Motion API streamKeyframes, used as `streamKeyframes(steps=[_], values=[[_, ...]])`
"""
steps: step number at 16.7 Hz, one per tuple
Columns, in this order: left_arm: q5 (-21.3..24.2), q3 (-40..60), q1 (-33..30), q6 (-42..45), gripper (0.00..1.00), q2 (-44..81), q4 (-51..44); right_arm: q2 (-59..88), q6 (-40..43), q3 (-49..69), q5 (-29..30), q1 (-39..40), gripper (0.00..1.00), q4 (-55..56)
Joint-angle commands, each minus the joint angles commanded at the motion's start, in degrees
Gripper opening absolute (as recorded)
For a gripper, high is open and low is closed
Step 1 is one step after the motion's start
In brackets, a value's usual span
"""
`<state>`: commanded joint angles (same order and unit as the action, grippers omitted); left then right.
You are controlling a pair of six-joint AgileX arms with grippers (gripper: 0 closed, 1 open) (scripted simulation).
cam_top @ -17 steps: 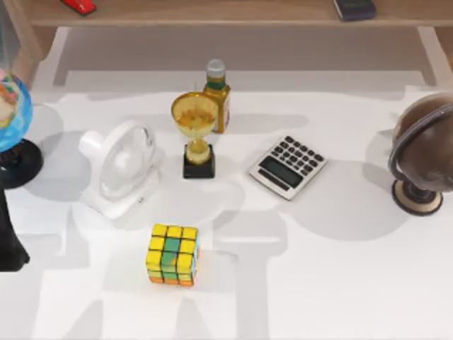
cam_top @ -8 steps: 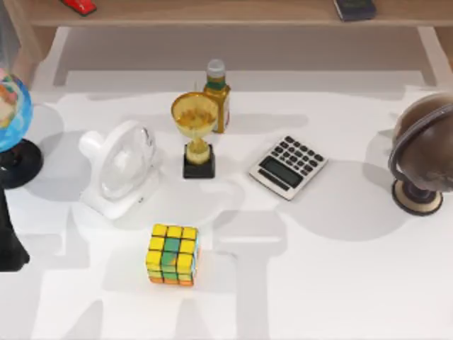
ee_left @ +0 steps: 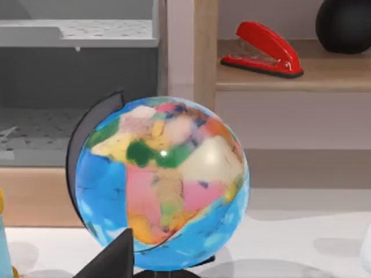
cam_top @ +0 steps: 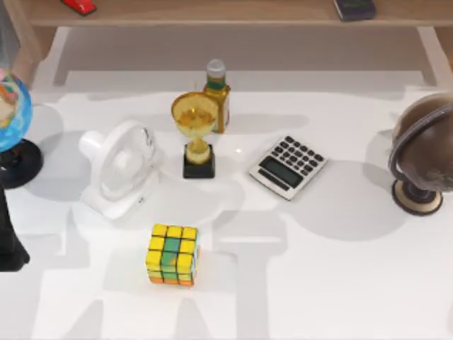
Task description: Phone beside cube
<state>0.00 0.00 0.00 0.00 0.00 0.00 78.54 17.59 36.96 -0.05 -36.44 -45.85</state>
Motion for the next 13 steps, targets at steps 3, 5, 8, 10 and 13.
streamKeyframes(steps=[3,5,8,10,13], values=[[0.0,0.0,0.0,0.0,1.0,0.0,0.0,-2.2,-0.5,4.9,1.0,2.8,0.0,-2.6],[0.0,0.0,0.0,0.0,1.0,0.0,0.0,-3.2,-1.2,9.2,1.8,5.9,0.0,-5.0],[0.0,0.0,0.0,0.0,1.0,0.0,0.0,-3.9,-2.8,16.6,3.2,12.0,0.0,-9.2],[0.0,0.0,0.0,0.0,1.0,0.0,0.0,-3.8,-4.5,21.7,4.1,16.8,0.0,-12.3],[0.0,0.0,0.0,0.0,1.0,0.0,0.0,-2.7,-7.9,28.7,5.3,25.0,0.0,-16.7]])
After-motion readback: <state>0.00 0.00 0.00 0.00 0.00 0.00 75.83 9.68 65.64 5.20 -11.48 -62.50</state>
